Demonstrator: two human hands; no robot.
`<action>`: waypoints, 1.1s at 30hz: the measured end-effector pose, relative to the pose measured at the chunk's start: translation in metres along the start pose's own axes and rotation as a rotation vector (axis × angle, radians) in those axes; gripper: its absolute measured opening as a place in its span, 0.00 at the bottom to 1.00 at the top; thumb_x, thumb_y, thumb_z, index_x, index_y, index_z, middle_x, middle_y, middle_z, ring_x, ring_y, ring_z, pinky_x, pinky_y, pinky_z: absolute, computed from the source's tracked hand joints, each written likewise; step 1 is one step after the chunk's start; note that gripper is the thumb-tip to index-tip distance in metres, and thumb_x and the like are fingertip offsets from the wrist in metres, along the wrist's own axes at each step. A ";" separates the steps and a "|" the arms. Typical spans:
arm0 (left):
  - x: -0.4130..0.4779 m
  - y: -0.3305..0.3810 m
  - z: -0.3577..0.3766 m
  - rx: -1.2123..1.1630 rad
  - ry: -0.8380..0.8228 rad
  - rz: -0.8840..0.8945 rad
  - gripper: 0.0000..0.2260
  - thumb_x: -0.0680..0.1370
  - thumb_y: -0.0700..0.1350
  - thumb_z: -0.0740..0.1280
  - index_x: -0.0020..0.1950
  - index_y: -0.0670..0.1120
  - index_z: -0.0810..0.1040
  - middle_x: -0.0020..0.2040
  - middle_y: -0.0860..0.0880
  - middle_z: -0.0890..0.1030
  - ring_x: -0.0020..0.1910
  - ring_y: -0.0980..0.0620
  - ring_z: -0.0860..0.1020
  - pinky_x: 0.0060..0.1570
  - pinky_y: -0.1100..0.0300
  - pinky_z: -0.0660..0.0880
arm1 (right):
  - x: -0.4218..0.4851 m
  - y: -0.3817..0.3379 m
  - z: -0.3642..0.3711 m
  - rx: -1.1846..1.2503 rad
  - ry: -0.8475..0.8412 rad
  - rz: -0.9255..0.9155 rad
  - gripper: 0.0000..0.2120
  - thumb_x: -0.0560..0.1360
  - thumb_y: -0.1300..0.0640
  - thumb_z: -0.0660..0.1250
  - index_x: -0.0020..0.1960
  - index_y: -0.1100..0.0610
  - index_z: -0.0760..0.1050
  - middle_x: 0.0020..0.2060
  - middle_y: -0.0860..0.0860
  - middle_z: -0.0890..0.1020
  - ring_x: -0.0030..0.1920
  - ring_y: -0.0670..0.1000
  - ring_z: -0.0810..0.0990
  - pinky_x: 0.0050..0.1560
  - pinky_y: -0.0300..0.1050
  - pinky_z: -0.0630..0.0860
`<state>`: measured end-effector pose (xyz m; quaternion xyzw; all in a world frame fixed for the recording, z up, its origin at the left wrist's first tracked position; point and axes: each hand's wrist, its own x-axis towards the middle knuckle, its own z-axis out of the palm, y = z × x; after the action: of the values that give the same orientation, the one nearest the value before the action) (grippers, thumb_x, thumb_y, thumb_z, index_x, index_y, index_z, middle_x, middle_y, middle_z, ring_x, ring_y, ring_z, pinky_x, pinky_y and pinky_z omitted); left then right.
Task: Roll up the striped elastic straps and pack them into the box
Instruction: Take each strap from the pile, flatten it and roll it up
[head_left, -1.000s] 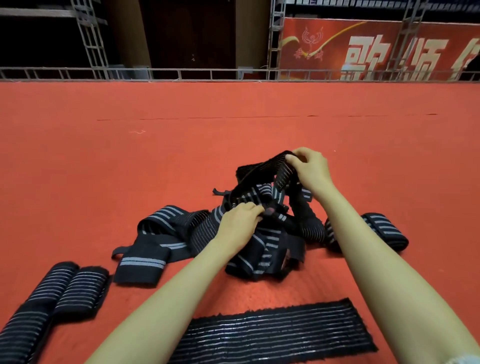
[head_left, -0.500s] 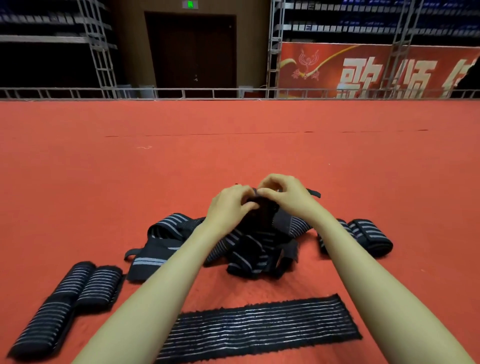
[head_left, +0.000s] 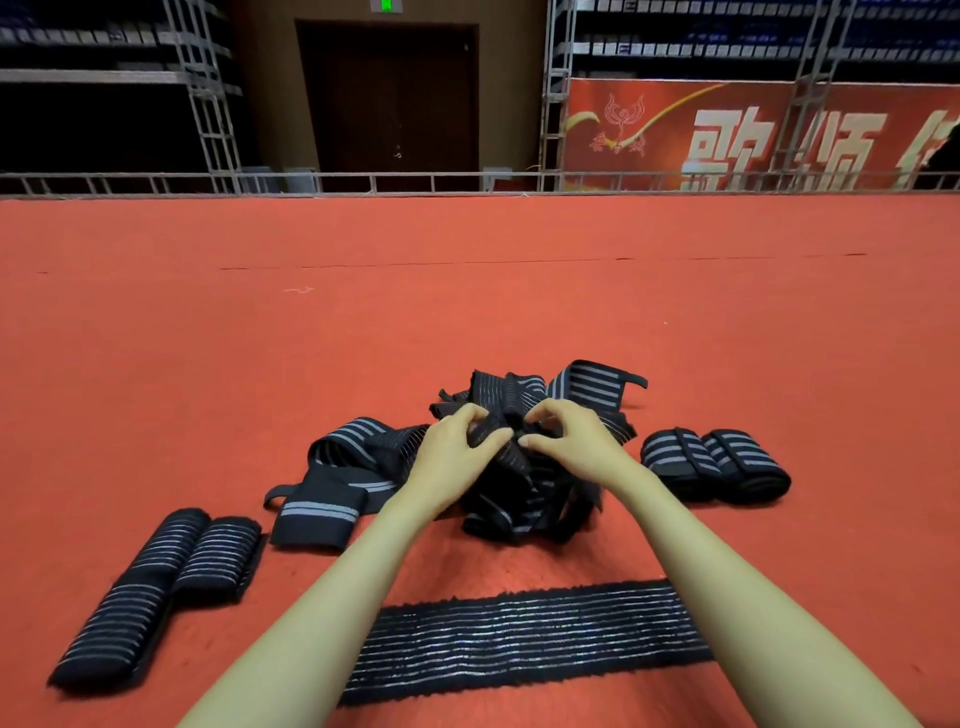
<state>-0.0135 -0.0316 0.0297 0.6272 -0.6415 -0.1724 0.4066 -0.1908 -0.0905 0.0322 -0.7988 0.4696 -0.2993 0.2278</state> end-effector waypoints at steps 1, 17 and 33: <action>0.000 -0.001 0.002 0.005 0.011 -0.012 0.16 0.75 0.55 0.68 0.59 0.48 0.77 0.53 0.51 0.81 0.55 0.52 0.76 0.56 0.57 0.70 | 0.000 0.001 0.001 -0.015 -0.011 -0.012 0.12 0.73 0.53 0.72 0.55 0.53 0.77 0.53 0.48 0.78 0.55 0.47 0.76 0.50 0.34 0.65; -0.016 -0.015 0.000 -0.008 0.013 0.074 0.07 0.78 0.46 0.66 0.52 0.46 0.80 0.49 0.52 0.82 0.50 0.52 0.77 0.52 0.61 0.68 | -0.003 -0.012 0.001 -0.139 -0.112 -0.271 0.11 0.77 0.54 0.67 0.59 0.50 0.76 0.45 0.47 0.74 0.47 0.46 0.74 0.51 0.39 0.71; -0.031 -0.063 -0.028 -0.459 0.288 -0.346 0.14 0.79 0.51 0.60 0.58 0.44 0.74 0.56 0.45 0.79 0.56 0.46 0.77 0.59 0.44 0.73 | -0.002 0.014 0.007 -0.416 0.088 0.108 0.22 0.74 0.62 0.62 0.68 0.58 0.71 0.66 0.58 0.67 0.69 0.60 0.61 0.68 0.55 0.62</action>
<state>0.0454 -0.0038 -0.0092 0.6370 -0.4055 -0.2887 0.5886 -0.1951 -0.0944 0.0180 -0.7885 0.5726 -0.2181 0.0529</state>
